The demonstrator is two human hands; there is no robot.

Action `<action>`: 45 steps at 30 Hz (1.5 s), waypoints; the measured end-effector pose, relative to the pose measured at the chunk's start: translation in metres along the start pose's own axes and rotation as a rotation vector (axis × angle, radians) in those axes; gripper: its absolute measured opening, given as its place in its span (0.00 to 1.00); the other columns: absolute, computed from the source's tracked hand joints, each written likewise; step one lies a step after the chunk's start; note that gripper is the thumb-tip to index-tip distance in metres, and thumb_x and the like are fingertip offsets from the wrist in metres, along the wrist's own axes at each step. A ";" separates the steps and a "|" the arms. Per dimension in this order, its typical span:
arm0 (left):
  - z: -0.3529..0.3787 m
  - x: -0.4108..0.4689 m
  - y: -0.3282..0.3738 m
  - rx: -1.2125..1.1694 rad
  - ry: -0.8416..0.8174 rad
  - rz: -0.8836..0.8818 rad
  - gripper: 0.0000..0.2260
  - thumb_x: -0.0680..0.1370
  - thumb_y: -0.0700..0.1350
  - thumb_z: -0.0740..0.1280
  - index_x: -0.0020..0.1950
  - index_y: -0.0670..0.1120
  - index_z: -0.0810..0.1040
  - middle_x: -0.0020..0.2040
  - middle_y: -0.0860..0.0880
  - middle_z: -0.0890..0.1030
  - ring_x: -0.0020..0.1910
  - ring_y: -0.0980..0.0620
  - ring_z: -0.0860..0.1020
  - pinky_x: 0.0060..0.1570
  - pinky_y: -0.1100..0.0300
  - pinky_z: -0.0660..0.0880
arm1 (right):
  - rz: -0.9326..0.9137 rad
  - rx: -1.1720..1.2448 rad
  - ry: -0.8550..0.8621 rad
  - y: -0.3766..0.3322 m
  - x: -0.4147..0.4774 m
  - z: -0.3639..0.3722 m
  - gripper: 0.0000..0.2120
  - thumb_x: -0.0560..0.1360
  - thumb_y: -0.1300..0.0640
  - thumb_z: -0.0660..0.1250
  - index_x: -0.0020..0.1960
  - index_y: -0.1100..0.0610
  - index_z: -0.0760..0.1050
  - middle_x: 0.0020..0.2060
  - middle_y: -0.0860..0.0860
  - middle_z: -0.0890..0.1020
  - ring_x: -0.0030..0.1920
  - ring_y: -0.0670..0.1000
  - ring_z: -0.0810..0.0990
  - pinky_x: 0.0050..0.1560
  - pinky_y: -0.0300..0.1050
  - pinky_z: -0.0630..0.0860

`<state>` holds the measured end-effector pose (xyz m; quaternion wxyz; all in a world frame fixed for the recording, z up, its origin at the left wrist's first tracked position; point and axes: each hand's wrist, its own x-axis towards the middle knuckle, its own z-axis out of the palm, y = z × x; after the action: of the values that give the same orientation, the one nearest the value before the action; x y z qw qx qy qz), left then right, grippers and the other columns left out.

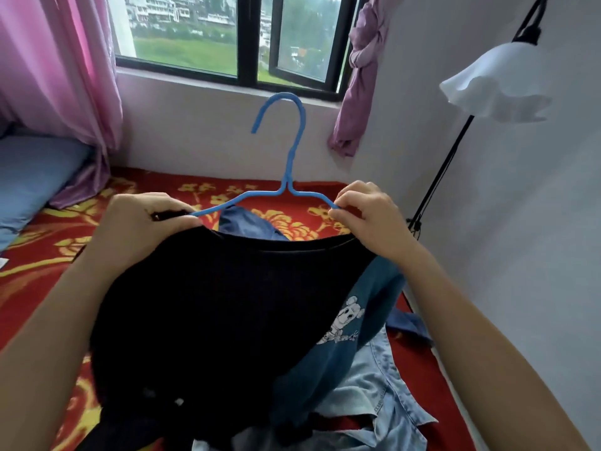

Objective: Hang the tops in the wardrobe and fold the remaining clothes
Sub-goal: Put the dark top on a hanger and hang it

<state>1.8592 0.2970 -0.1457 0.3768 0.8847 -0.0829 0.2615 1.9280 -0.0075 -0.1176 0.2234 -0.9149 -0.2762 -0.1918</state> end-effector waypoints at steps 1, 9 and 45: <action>0.000 0.000 -0.002 0.004 0.002 -0.010 0.19 0.69 0.40 0.75 0.33 0.67 0.79 0.38 0.61 0.80 0.34 0.67 0.75 0.35 0.77 0.65 | 0.001 0.005 -0.008 0.001 0.001 0.004 0.09 0.76 0.57 0.67 0.49 0.62 0.80 0.49 0.53 0.79 0.52 0.52 0.74 0.56 0.55 0.69; -0.020 -0.007 -0.007 -0.096 0.213 -0.065 0.19 0.69 0.41 0.75 0.35 0.68 0.80 0.37 0.60 0.81 0.35 0.68 0.76 0.38 0.81 0.66 | 0.148 0.465 -0.218 0.038 -0.004 0.000 0.11 0.73 0.60 0.70 0.51 0.49 0.72 0.48 0.45 0.77 0.49 0.38 0.76 0.48 0.25 0.69; -0.109 -0.213 0.075 0.192 0.287 -0.537 0.12 0.59 0.53 0.73 0.38 0.70 0.79 0.40 0.63 0.81 0.37 0.67 0.76 0.39 0.77 0.68 | -0.471 0.731 -0.567 -0.153 0.014 0.060 0.16 0.75 0.55 0.67 0.29 0.50 0.71 0.18 0.41 0.67 0.22 0.42 0.63 0.27 0.34 0.59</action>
<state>1.6089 0.3112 -0.1477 0.3552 0.8604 0.2328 0.2816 1.8625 0.1438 -0.1143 0.3954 -0.7063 -0.5731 0.1277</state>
